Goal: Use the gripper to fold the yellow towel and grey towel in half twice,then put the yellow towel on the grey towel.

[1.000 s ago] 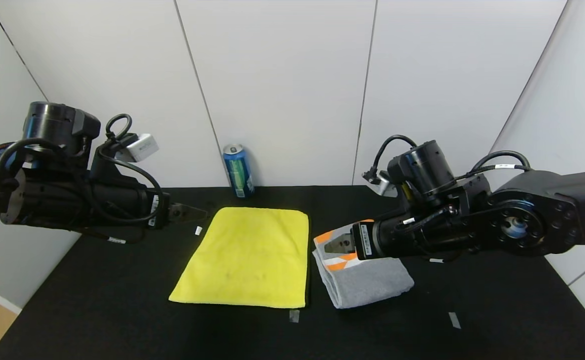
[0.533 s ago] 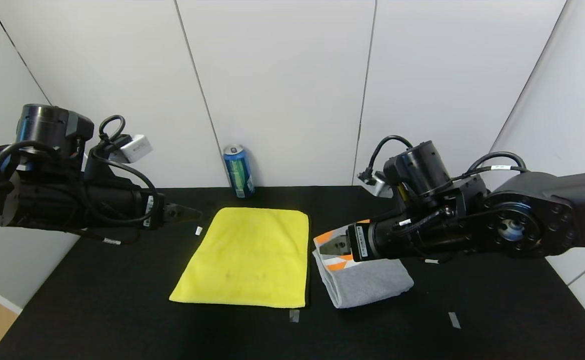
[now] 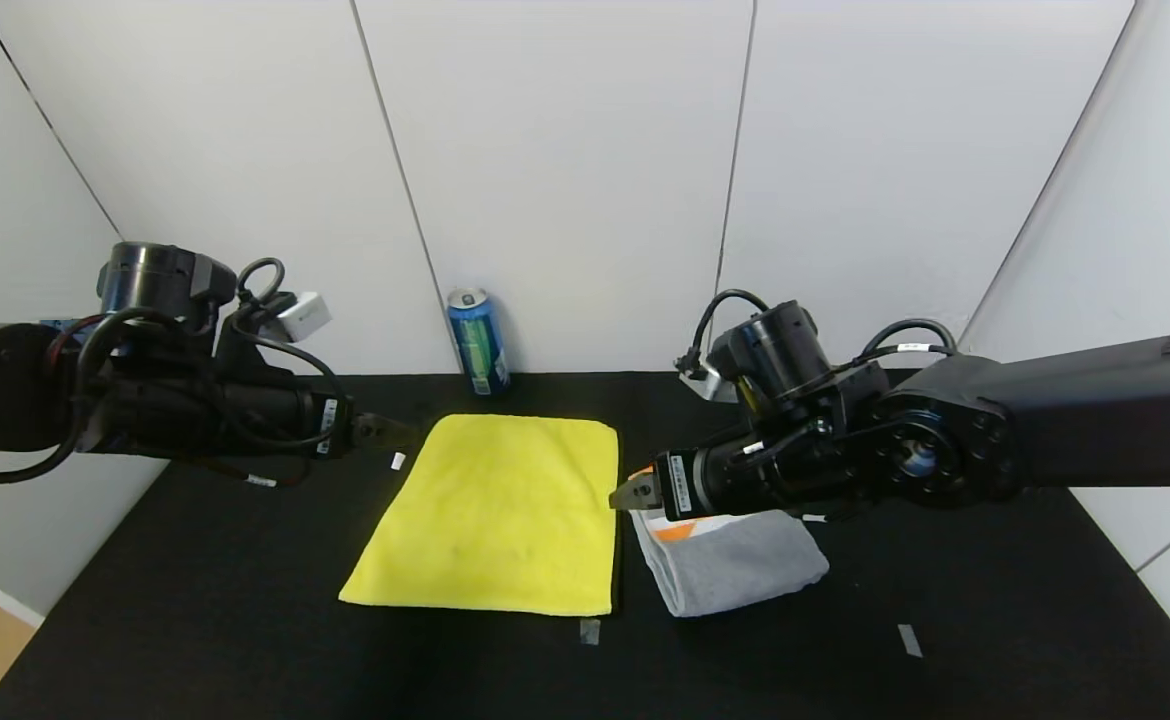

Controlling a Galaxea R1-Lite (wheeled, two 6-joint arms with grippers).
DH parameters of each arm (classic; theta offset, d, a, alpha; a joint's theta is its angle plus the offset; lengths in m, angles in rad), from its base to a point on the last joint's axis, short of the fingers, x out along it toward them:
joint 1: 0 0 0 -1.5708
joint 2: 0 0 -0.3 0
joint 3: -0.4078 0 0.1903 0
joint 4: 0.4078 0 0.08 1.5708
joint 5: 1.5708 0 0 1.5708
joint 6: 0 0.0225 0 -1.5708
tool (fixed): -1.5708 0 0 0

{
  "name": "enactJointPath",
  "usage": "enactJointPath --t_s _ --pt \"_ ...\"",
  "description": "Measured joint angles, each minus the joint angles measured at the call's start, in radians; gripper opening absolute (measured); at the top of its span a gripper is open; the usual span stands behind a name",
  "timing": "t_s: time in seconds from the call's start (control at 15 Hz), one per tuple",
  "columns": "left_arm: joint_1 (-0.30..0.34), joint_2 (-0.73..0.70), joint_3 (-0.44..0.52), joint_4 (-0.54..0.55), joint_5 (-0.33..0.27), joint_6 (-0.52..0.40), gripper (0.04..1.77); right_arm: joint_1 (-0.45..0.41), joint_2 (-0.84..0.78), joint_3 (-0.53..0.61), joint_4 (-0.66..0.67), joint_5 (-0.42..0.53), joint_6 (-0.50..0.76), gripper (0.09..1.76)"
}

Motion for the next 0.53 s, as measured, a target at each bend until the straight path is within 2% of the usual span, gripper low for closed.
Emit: enactJointPath --t_s 0.33,0.53 --pt "-0.009 0.076 -0.024 -0.025 0.005 0.006 1.72 0.019 0.067 -0.043 -0.013 0.001 0.038 1.71" --pt "0.007 0.129 -0.039 -0.027 0.005 0.005 1.72 0.020 0.104 -0.061 -0.013 0.001 0.042 1.71"
